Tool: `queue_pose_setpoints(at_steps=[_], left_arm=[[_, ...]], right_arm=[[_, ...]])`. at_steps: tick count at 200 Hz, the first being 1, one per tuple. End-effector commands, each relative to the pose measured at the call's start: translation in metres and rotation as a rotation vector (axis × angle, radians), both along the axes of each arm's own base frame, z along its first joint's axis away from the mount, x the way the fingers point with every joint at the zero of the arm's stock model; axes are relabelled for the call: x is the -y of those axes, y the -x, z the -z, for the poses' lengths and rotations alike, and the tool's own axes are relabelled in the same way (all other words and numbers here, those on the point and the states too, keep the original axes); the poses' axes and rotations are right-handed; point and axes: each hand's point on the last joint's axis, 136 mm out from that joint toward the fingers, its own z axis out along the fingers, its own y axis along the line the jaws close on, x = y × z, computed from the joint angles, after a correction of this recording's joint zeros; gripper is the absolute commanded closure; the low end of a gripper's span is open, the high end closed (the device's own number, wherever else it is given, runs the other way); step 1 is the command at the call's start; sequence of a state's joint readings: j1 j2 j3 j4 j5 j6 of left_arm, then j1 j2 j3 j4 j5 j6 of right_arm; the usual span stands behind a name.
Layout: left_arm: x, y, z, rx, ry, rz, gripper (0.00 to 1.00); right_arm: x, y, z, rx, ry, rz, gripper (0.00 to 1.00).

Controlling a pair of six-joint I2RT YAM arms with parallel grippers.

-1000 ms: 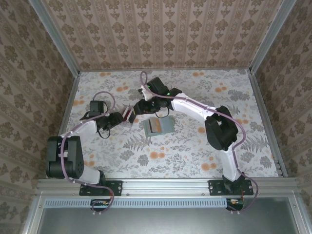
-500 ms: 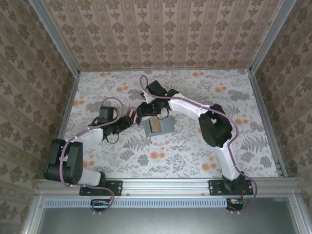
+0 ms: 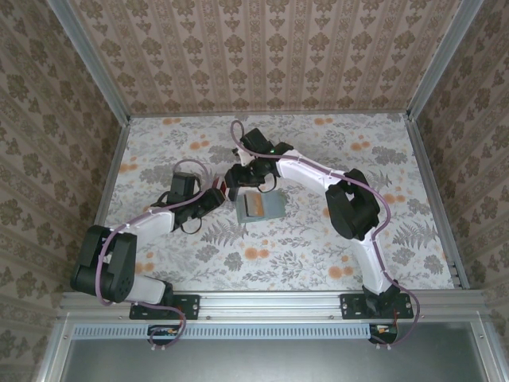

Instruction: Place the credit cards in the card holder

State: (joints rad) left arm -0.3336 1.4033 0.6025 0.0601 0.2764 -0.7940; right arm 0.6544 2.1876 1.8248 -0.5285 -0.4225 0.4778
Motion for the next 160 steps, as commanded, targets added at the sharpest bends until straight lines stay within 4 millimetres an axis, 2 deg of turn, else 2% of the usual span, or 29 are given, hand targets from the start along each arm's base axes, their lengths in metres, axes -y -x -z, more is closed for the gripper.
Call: queue_pose_setpoints(at_steps=[1,25,68,126,160], left_arm=[[-0.002,-0.004,-0.002,0.017,0.002,-0.028,0.47],[-0.003,-0.003,-0.002,0.017,0.002,-0.029,0.46],[-0.005,-0.002,-0.003,0.024,-0.002,-0.030,0.46],[-0.005,0.000,-0.002,0.025,0.002,-0.024,0.46],[-0.006,0.003,0.000,0.016,-0.003,-0.024,0.46]], right_arm=[[-0.005,-0.002,0.007,-0.022,0.030,0.019,0.52],[-0.008,-0.001,0.014,-0.032,0.064,0.018,0.52],[-0.001,0.000,0.021,-0.017,0.142,0.055,0.47],[-0.017,0.004,0.030,-0.018,0.178,0.034,0.45],[-0.025,0.004,0.015,-0.001,0.123,0.025,0.45]])
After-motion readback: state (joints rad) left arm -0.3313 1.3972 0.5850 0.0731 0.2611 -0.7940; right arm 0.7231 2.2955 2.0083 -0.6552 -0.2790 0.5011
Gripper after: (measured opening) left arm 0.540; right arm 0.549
